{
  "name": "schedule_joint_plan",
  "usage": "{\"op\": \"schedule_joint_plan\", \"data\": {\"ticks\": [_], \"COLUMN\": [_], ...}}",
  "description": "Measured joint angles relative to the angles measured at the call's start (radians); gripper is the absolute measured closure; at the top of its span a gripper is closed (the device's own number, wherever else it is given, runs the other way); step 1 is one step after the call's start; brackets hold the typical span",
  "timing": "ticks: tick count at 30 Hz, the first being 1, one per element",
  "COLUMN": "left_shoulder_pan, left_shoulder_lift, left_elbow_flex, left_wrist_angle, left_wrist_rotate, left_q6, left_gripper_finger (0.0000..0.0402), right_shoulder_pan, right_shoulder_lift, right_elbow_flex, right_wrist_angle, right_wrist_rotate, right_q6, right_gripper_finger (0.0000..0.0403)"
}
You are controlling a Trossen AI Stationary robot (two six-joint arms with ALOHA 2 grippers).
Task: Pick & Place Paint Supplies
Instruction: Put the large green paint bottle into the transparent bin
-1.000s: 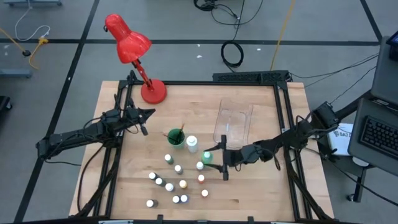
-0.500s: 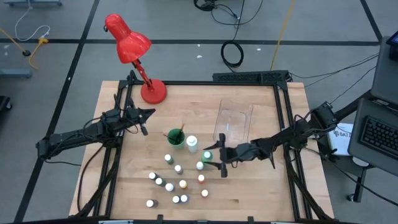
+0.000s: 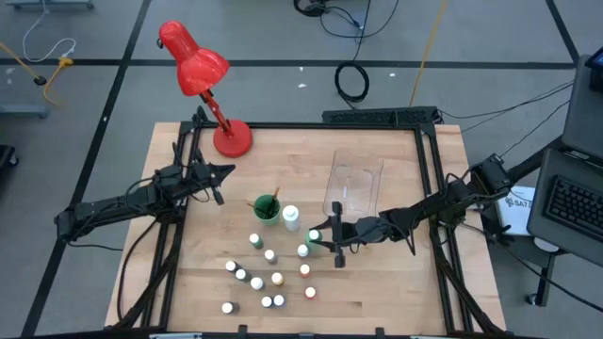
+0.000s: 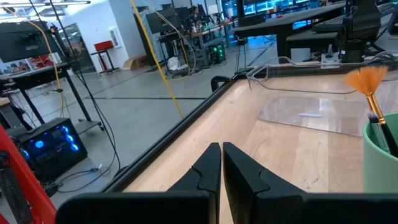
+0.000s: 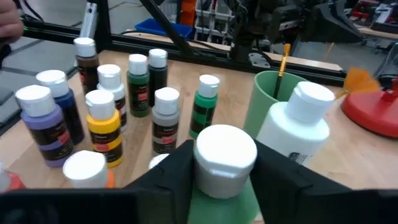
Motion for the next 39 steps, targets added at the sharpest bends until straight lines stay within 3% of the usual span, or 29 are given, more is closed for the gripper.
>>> {"op": "schedule_joint_plan", "data": {"ticks": [6, 9, 12, 15, 19, 21, 27, 33, 39], "left_shoulder_pan": [0.000, 0.000, 0.000, 0.000, 0.000, 0.000, 0.000, 0.000, 0.000], "left_shoulder_lift": [0.000, 0.000, 0.000, 0.000, 0.000, 0.000, 0.000, 0.000, 0.000], "left_elbow_flex": [0.000, 0.000, 0.000, 0.000, 0.000, 0.000, 0.000, 0.000, 0.000], "left_wrist_angle": [0.000, 0.000, 0.001, 0.000, 0.002, 0.001, 0.002, 0.002, 0.002], "left_wrist_rotate": [0.000, 0.000, 0.000, 0.000, 0.000, 0.000, 0.000, 0.000, 0.000], "left_q6": [-0.001, -0.001, -0.001, 0.000, -0.001, -0.001, 0.000, 0.000, 0.015], "left_gripper_finger": [0.0380, 0.0380, 0.0380, 0.0380, 0.0380, 0.0380, 0.0380, 0.0380, 0.0380], "right_shoulder_pan": [0.010, 0.020, 0.023, 0.021, -0.010, -0.060, -0.240, -0.427, -0.552], "right_shoulder_lift": [-0.002, -0.078, -0.199, -0.322, -0.482, -0.543, -0.608, -0.554, -0.449], "right_elbow_flex": [-0.003, 0.008, 0.054, 0.104, 0.113, 0.098, 0.010, -0.109, -0.163], "right_wrist_angle": [0.068, 0.053, -0.079, -0.226, -0.305, -0.373, -0.487, -0.366, -0.273], "right_wrist_rotate": [0.003, 0.003, 0.030, 0.129, 0.393, 0.463, 0.425, 0.214, 0.173], "right_q6": [-0.037, -0.060, -0.092, -0.167, -0.310, -0.312, -0.164, -0.068, -0.040], "right_gripper_finger": [0.0292, 0.0292, 0.0292, 0.0292, 0.0292, 0.0292, 0.0292, 0.0292, 0.0292]}}
